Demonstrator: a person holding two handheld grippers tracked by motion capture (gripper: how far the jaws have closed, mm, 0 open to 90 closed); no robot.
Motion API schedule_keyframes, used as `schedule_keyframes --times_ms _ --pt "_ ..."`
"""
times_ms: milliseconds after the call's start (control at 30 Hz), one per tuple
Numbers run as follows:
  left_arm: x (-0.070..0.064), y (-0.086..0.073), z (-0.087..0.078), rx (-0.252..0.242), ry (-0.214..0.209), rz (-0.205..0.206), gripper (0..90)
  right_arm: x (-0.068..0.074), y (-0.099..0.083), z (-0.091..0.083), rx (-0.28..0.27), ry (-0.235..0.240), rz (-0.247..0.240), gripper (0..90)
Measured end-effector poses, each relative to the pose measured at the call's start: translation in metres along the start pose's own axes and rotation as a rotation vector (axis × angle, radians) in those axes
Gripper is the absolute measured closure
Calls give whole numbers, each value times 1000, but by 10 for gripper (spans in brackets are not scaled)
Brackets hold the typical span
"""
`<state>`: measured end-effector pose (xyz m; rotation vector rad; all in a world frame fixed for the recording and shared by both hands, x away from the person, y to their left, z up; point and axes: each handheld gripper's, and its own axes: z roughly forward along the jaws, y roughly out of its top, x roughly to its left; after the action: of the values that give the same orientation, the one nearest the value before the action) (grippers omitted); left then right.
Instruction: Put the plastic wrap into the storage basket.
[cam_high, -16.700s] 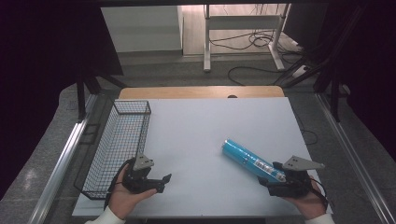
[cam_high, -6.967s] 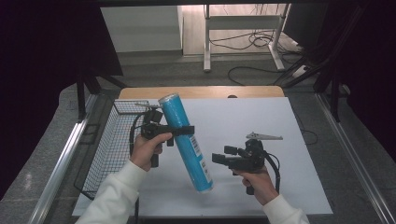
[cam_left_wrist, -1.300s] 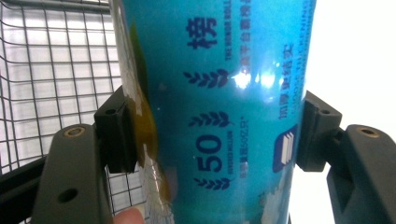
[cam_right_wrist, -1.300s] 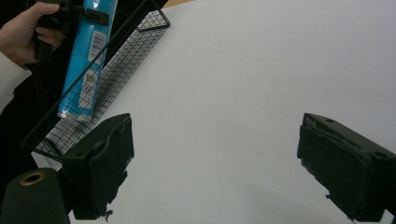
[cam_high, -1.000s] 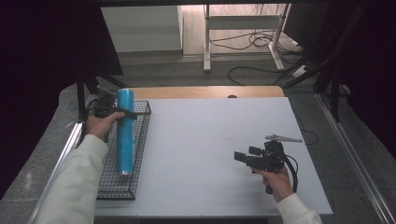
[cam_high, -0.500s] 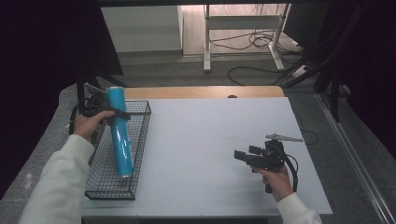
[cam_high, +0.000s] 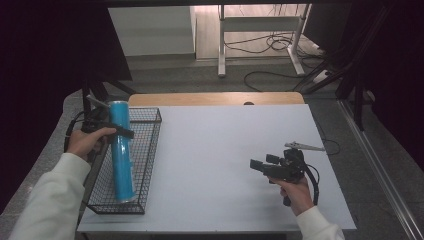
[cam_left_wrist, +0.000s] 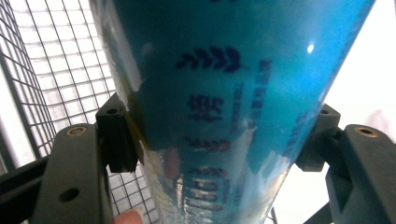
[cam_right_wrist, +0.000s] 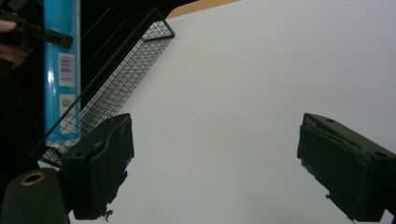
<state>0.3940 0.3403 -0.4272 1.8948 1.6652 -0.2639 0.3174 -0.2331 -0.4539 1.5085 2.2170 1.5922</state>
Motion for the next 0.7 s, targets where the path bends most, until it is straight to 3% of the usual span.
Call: schedule_keyframes --times_ms 267,300,333,700 --pt "10 18 37 25 9 -45 317 -4 1 -1 -5 -17 2 111" --pt "9 22 41 31 38 -43 316 -3 0 -2 -6 -18 0 111" --pt "8 23 40 26 37 -24 317 -3 0 -2 -6 -16 0 111" --pt "5 23 57 6 84 -36 316 -3 -1 -2 -6 -20 -2 111"
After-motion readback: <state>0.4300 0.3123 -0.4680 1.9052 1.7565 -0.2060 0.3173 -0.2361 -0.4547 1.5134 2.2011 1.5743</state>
